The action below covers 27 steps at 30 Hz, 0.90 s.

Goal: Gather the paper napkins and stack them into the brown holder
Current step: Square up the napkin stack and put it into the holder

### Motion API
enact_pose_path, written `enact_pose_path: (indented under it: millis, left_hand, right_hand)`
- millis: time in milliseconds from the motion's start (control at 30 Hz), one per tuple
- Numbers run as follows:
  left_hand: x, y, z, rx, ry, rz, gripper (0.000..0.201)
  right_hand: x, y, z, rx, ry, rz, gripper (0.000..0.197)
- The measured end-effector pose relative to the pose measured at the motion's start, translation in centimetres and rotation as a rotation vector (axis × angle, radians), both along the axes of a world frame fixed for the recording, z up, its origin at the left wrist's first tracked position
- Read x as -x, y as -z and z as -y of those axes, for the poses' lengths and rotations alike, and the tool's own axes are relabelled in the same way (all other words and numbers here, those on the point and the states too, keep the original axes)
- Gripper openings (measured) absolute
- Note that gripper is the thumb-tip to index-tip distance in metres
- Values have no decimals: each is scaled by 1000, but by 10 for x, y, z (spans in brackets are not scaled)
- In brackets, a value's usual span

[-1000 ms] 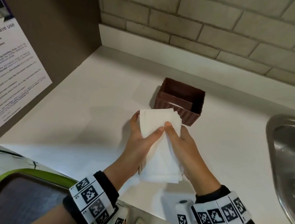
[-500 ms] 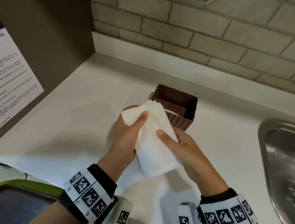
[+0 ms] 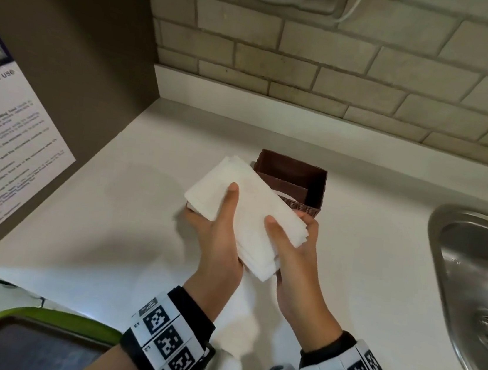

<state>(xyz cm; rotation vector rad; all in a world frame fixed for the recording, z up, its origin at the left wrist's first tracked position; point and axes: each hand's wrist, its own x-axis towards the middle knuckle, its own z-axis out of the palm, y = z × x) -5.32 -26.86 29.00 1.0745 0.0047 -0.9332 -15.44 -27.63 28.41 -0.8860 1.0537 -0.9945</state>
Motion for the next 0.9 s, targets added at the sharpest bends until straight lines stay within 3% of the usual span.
enact_pose_path:
  millis: [200, 300, 400, 533, 667, 800, 900]
  left_hand:
    - [-21, 11, -2, -27, 225, 164, 56]
    - [-15, 13, -6, -16, 332, 172, 78]
    - [-17, 16, -6, -4, 398, 183, 83]
    - [-15, 17, -8, -23, 545, 220, 73]
    - [-17, 20, -7, -122, 498, 234, 62]
    - [-22, 24, -6, -175, 426, 244, 69]
    - [-22, 22, -5, -153, 425, 197, 59]
  right_hand:
    - [13, -15, 21, -26, -153, -134, 37]
    - [9, -19, 24, -47, -317, -346, 49]
    - [7, -23, 25, 24, -259, -465, 40]
    - [2, -28, 23, 99, -273, -508, 29]
    - [0, -31, 24, 102, -186, -463, 56]
    - [1, -28, 18, 70, -238, -484, 52]
    - [1, -19, 23, -60, -196, -485, 43]
